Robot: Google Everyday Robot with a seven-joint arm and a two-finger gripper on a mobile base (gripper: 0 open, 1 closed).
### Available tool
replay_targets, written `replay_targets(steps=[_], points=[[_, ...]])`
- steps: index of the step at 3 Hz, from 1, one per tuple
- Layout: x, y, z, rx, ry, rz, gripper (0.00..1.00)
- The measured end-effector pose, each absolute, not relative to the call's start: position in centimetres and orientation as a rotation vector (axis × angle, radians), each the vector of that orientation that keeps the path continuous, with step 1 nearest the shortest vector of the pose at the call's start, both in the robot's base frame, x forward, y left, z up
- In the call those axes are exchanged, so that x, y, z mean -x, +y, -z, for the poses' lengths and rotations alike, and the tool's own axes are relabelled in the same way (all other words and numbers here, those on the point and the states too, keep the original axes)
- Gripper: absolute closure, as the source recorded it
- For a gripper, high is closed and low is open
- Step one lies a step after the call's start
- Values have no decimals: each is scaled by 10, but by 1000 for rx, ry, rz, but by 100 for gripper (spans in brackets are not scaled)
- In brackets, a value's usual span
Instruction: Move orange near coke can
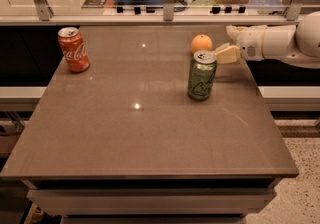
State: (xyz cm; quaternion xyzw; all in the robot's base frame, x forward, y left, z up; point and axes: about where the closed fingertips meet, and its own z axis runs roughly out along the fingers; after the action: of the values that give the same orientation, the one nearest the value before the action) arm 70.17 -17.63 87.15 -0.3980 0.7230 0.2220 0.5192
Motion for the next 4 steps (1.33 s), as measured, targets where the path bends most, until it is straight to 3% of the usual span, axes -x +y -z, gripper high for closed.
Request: replay_targets(steps=[3, 4], points=[[-732, -150, -857, 896, 1694, -573, 0], [-733, -147, -856, 898, 1694, -577, 16]])
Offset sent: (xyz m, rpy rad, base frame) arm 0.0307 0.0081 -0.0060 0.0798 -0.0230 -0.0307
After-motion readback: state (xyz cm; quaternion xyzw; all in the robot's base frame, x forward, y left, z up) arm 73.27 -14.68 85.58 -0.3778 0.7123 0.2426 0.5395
